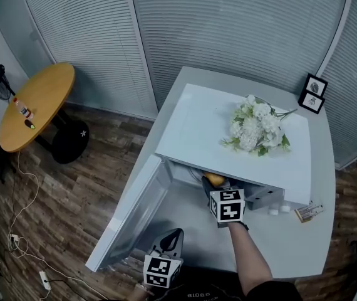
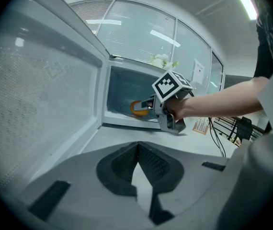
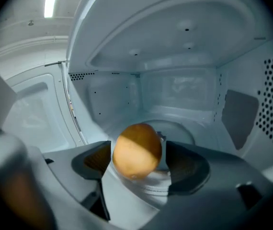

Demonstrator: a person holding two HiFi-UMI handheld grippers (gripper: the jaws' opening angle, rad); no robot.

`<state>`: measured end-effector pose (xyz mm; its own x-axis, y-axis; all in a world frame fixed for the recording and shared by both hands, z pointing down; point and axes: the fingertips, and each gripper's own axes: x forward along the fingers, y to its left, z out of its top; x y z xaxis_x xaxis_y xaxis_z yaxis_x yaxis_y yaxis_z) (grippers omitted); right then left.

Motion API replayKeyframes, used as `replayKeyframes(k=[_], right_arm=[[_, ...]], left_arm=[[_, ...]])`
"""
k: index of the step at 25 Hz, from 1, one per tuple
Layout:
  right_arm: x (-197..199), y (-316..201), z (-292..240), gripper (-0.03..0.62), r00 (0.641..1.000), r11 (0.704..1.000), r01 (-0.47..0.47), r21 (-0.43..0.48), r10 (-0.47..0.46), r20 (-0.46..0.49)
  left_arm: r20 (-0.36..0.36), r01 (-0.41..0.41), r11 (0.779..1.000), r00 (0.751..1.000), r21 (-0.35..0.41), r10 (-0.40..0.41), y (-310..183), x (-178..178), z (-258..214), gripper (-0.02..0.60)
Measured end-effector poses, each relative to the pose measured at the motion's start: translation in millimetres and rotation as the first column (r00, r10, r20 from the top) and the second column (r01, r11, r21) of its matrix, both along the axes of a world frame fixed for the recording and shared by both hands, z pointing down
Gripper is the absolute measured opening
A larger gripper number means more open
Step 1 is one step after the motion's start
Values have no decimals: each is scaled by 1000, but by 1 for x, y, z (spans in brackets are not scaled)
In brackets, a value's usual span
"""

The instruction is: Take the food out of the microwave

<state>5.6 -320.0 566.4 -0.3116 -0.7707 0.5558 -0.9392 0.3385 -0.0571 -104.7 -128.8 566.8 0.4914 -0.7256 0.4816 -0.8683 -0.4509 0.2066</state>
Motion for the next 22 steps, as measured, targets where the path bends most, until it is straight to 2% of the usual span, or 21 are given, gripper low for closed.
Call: replayKeyframes(k=[4,14,18,22], right_arm=[[-1,-3,6,344,1000,999,9,-38,-9,19],[0,-4,11,331,1000,998,20,-59,-20,11],[-1,-3,8,328,1000,999,19,-50,-19,13],[1,-3,-10,328,999,1000,19,3,-19,29]], left_arm=[[1,22,1000,1000,-13,-22,0,-8,5,8],[5,35,999,999,-26,-35,-1,-13,10,8],[1,29,999,1000,-22,-29,1,-11,8,8],[-12,13,1000,1000,-9,-13,1,-10,6,8]])
